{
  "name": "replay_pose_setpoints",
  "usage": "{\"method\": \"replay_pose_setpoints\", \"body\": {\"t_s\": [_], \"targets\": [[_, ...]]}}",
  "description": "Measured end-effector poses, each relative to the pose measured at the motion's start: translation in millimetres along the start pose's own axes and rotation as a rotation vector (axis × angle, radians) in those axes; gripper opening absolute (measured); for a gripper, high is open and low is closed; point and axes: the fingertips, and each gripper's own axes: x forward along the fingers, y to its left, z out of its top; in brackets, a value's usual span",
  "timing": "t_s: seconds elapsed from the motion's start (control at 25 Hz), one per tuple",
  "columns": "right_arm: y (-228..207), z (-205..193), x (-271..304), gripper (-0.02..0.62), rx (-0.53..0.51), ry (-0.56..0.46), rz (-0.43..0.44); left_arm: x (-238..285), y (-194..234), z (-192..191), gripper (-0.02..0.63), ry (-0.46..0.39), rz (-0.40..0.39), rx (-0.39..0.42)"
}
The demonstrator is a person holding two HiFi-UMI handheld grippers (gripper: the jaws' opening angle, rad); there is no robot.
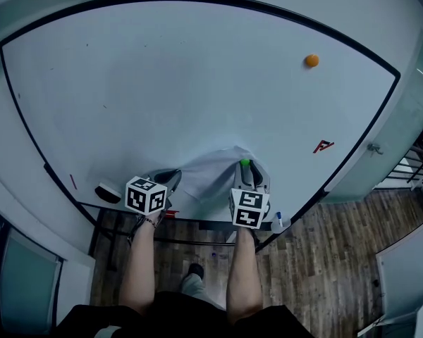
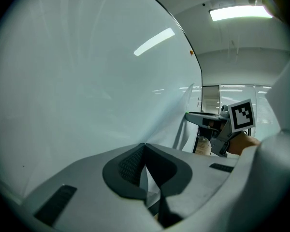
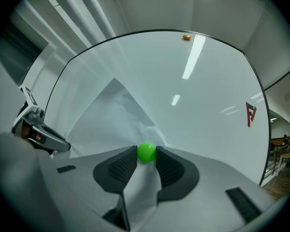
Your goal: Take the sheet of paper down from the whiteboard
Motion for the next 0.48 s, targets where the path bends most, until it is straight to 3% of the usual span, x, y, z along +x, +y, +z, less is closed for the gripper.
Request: {"method": "replay_pose_setpoints", "body": {"t_s": [0.48], "targets": [[-4,-7,2,0.132,0.002,0.019,-0.012,-8,13,-6,0.021,0.000,0.018,-0.032]]}}
